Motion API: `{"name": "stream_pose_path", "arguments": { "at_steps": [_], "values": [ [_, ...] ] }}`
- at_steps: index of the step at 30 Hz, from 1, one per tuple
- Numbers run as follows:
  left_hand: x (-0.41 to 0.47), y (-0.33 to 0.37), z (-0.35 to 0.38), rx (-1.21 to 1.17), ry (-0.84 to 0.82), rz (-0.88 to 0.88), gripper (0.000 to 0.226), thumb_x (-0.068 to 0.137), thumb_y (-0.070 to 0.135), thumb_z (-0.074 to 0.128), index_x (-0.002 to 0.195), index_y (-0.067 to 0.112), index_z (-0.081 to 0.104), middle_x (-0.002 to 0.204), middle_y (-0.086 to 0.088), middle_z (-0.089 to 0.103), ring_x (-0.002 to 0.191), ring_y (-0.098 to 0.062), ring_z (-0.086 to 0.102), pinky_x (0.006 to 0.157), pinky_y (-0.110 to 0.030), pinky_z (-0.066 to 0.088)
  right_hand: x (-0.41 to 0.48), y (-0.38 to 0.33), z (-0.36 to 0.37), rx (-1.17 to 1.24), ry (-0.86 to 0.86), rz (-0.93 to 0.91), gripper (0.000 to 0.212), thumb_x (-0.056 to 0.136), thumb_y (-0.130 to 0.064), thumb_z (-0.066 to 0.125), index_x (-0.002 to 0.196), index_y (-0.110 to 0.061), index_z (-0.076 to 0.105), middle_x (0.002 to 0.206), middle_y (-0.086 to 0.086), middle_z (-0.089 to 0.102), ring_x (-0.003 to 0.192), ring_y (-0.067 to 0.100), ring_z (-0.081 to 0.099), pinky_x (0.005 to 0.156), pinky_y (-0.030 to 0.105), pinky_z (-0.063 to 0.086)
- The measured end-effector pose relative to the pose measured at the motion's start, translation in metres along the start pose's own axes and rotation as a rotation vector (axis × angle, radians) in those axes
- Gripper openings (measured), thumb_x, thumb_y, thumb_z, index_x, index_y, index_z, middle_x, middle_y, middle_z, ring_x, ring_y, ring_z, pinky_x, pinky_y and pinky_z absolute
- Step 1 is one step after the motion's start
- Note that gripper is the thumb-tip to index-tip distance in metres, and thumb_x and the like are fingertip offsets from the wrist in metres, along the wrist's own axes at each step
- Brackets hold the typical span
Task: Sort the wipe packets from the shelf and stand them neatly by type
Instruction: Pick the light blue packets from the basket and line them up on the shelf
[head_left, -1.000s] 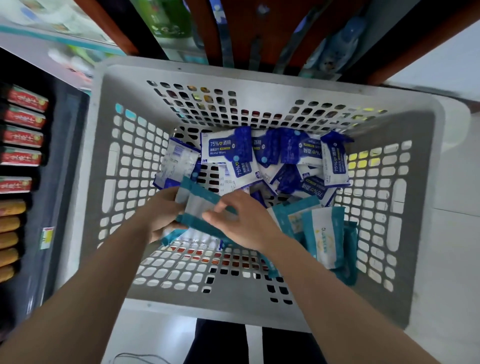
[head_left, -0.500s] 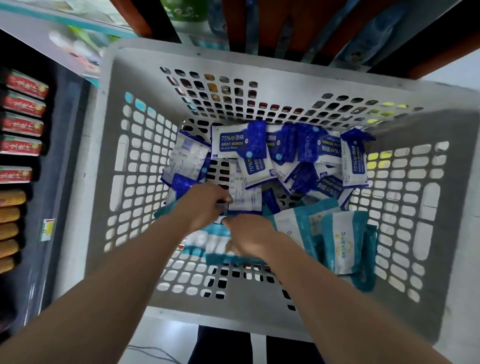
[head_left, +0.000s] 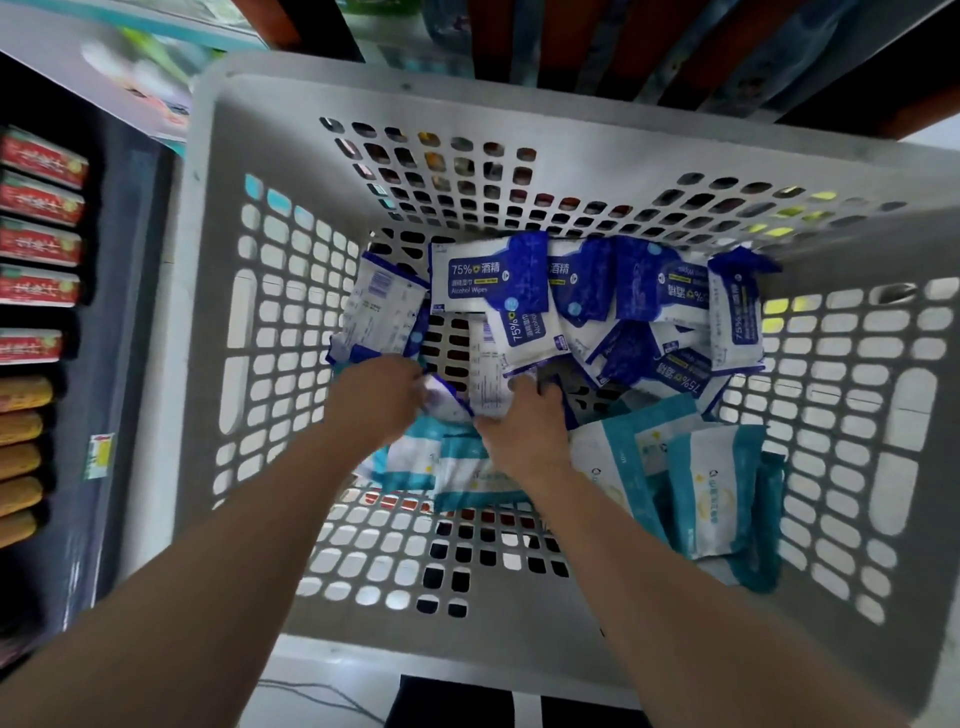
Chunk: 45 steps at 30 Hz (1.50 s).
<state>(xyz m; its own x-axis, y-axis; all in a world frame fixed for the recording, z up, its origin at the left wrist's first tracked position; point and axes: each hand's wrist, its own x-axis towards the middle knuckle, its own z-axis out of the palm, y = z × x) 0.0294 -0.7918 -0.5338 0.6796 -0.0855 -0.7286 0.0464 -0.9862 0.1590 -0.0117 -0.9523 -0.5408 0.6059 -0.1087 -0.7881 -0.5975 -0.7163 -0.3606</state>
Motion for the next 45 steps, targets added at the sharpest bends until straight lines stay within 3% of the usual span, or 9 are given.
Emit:
{"name": "stream_pose_path", "arguments": {
  "at_steps": [7,13,19,23,26,29,33,38,45],
  "values": [
    [-0.012,-0.008,-0.021,-0.745,0.262,-0.188,0.021,0.098,0.026,0.051,0.097,0.006,0.054,0.083,-0.016,0.067,0.055,-0.006,0.067,0.057,-0.031,0.051,0.027,-0.006,0.013,0.063,0.043,0.121,0.035,0.083,-0.045,0.066,0.101,-0.014,0.067,0.117,0.013,0.056,0.114,0.031,0.049,0.093,0.036,0.045],
    [-0.017,0.0,-0.036,-1.101,0.348,-0.212,0.011,0.095,0.022,0.056,0.093,0.012,0.06,0.082,-0.007,0.072,0.074,-0.017,0.072,0.075,-0.056,0.053,0.011,-0.013,0.005,0.529,0.206,0.161,0.006,0.081,-0.008,0.069,0.08,-0.014,0.068,0.093,0.007,0.07,0.079,0.015,0.06,0.074,0.026,0.05],
    [-0.018,0.014,-0.042,-1.268,0.457,0.041,0.032,0.086,-0.015,0.055,0.081,0.016,0.057,0.107,0.006,0.069,0.096,-0.006,0.067,0.075,-0.023,0.054,-0.008,-0.043,-0.027,0.994,-0.09,0.331,0.014,0.084,0.002,0.058,0.084,-0.012,0.06,0.076,0.007,0.059,0.053,0.013,0.051,0.043,0.021,0.043],
    [-0.007,0.023,-0.045,-1.26,0.387,0.133,0.039,0.082,-0.024,0.04,0.088,0.009,0.059,0.12,0.0,0.063,0.104,-0.003,0.062,0.077,-0.022,0.052,-0.012,-0.046,-0.069,1.211,-0.226,0.432,0.013,0.086,0.001,0.056,0.095,-0.002,0.065,0.092,0.012,0.061,0.052,0.01,0.051,0.038,0.016,0.04],
    [0.003,0.026,-0.05,-1.071,0.185,0.134,0.055,0.08,-0.025,0.033,0.113,0.011,0.06,0.142,0.006,0.046,0.097,0.014,0.056,0.059,-0.01,0.045,0.002,-0.045,-0.09,1.623,-0.075,0.455,0.006,0.089,0.002,0.055,0.091,0.0,0.06,0.092,0.016,0.059,0.055,0.014,0.061,0.044,0.019,0.051],
    [0.012,0.023,-0.044,-0.618,-0.055,0.147,0.077,0.08,-0.021,0.032,0.139,0.028,0.047,0.154,0.017,0.024,0.126,0.011,0.041,0.092,-0.016,0.043,0.026,-0.046,-0.095,1.926,0.073,0.336,0.015,0.095,-0.004,0.054,0.107,0.004,0.058,0.101,0.017,0.06,0.096,0.029,0.064,0.082,0.034,0.059],
    [0.018,0.024,-0.037,-0.449,-0.104,0.191,0.073,0.085,-0.017,0.034,0.145,0.025,0.039,0.158,0.009,0.021,0.144,-0.012,0.022,0.112,-0.021,0.022,0.037,-0.05,-0.084,1.603,-0.01,0.156,0.059,0.097,-0.009,0.052,0.15,-0.015,0.028,0.144,0.008,0.044,0.131,0.02,0.045,0.112,0.032,0.033],
    [0.022,0.011,-0.031,-0.306,0.381,-0.133,0.043,0.09,0.002,0.051,0.129,0.017,0.057,0.133,-0.011,0.055,0.113,-0.028,0.055,0.093,-0.041,0.048,0.025,-0.058,-0.079,1.076,0.098,0.018,0.039,0.096,-0.013,0.053,0.135,-0.017,0.049,0.126,-0.005,0.057,0.115,0.009,0.054,0.098,0.023,0.043],
    [0.035,0.007,-0.002,-0.186,0.233,-0.306,0.098,0.079,0.025,0.075,0.15,0.007,0.009,0.147,-0.024,0.028,0.13,-0.038,0.036,0.104,-0.045,0.035,0.008,-0.06,-0.042,0.553,-0.022,-0.081,0.022,0.099,-0.019,0.049,0.116,-0.015,0.062,0.111,0.001,0.066,0.097,0.014,0.062,0.077,0.023,0.048]
  ]
}}
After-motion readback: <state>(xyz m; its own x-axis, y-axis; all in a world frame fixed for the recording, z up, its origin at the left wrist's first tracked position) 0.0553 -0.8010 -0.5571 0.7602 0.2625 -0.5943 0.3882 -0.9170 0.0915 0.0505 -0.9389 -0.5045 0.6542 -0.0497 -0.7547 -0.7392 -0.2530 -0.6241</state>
